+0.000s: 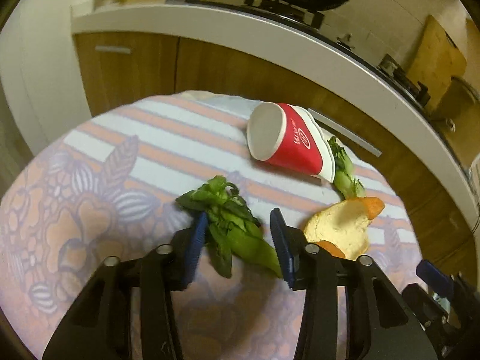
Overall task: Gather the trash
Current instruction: 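Move both tools back over the table toward the greens and peel, then grasp the leafy greens with the left tool while the right tool grasps the curved orange peel, then carry the greens and peel over the basket and open both tools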
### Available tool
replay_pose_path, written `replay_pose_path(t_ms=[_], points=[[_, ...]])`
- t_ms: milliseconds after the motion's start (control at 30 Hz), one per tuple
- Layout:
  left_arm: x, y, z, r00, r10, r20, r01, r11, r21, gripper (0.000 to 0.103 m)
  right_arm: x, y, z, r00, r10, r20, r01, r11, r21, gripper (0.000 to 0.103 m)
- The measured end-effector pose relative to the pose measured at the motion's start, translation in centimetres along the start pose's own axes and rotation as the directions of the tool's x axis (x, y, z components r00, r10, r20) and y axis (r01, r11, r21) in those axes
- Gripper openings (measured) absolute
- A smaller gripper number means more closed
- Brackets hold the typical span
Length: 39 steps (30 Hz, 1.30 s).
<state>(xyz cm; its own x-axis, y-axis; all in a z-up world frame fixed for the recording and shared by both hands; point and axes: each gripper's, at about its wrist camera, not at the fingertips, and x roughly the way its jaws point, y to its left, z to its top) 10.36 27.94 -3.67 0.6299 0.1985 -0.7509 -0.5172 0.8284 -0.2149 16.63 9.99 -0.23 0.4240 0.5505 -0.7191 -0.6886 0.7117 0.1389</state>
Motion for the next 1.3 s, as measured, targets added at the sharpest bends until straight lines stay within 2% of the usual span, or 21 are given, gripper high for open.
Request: replay_pose_path(t_ms=[33,67,200,300,433,567,600,667,733,800,1067,1300], points=[[0.1,-0.1,-0.1,1.000,0.005,0.007,-0.005,1.000,0.021,0.027,0.6,0.2,0.1,1.000,0.004,-0.013,-0.004,1.000,-0.005,0.059],[0.1,0.0,-0.1,1.000,-0.005,0.009,0.005,1.000,0.027,0.025,1.1,0.4,0.2,1.000,0.006,-0.020,-0.006,1.000,-0.012,0.061],[-0.1,1.1,-0.1,0.999,-0.044,0.011,0.044,0.999,0.013,0.022,3.3,1.3,0.5,0.998,0.030,-0.057,-0.031,0.999,-0.021,0.064],[-0.4,2.0,0.1,0.998,-0.054,0.038,0.054,0.999,0.001,0.021,5.2,2.0,0.7,0.995,0.023,-0.093,-0.025,0.999,-0.031,0.072],[-1.0,3.3,0.3,0.994,-0.090,0.056,0.092,0.995,-0.041,0.021,7.1,3.0,1.2,0.994,-0.043,-0.100,0.036,0.997,-0.074,0.073],[-1.4,3.5,0.6,0.992,-0.095,0.079,0.099,0.994,-0.053,0.022,8.6,3.9,2.5,0.993,-0.071,-0.097,0.063,0.994,-0.090,0.073],[-1.6,3.5,0.6,0.992,-0.094,0.088,0.099,0.994,-0.052,0.022,8.9,4.0,2.7,0.992,-0.079,-0.095,0.070,0.993,-0.096,0.071],[-1.9,3.6,0.6,0.991,-0.094,0.100,0.100,0.994,-0.050,0.022,9.2,4.3,3.1,0.993,-0.082,-0.085,0.073,0.991,-0.108,0.060],[-1.9,3.6,0.7,0.989,-0.105,0.103,0.111,0.992,-0.052,0.022,8.8,4.4,3.0,0.996,-0.065,-0.066,0.057,0.992,-0.113,0.033],[-2.2,3.5,0.7,0.988,-0.113,0.109,0.119,0.992,-0.048,0.022,7.7,4.1,3.0,0.999,-0.036,-0.035,0.032,0.994,-0.105,0.019],[-4.2,1.5,0.5,0.972,-0.188,0.144,0.189,0.982,0.007,0.022,3.0,3.0,1.3,0.999,0.001,0.038,0.001,0.999,-0.054,0.015],[-8.0,-3.3,-0.9,0.941,-0.304,0.150,0.287,0.950,0.122,0.022,-4.7,0.6,-0.3,0.990,-0.051,0.130,0.050,0.999,0.017,0.015]])
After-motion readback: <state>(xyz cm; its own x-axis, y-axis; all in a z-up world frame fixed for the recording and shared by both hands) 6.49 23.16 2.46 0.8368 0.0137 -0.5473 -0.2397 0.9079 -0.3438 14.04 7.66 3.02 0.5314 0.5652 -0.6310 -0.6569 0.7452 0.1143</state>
